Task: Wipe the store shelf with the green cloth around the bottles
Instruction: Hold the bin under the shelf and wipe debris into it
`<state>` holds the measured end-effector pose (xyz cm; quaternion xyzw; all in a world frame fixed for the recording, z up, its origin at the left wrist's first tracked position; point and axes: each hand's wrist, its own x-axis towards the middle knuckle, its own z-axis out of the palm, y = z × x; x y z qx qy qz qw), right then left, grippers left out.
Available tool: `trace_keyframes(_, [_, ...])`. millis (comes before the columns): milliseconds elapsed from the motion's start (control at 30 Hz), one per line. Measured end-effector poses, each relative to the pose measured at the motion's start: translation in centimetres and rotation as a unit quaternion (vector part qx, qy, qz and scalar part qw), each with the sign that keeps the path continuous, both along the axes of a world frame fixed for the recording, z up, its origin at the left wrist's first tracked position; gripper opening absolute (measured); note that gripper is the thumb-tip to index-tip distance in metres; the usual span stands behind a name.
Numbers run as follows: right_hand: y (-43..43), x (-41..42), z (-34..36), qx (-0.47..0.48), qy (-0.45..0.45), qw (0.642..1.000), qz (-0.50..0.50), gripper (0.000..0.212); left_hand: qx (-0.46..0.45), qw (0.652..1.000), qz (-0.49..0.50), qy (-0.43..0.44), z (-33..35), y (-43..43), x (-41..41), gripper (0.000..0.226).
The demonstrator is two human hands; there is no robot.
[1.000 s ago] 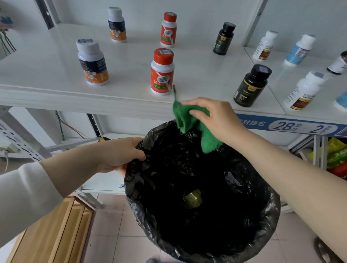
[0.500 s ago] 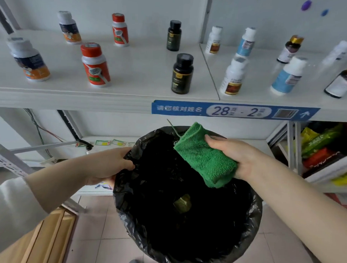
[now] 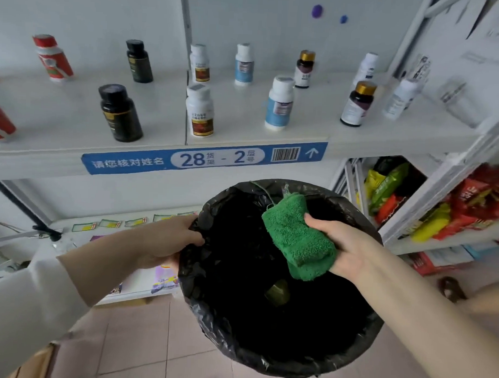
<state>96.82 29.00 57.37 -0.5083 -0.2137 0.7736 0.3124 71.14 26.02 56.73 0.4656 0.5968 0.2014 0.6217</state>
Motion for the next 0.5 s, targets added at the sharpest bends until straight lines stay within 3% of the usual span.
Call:
trace_keyframes(267, [2.8,5.3,1.7,0.038,0.02,0.997,-0.063,0.023,0.029,0.999,-0.045,0.006,0.9,6.1,5.4,0.04])
trace_keyframes(500, [6.4,8.9,2.6,0.016,-0.035,0.995,-0.089,0.022,0.031,0.996,-0.086,0.008,0.9,10.7,8.5,0.037])
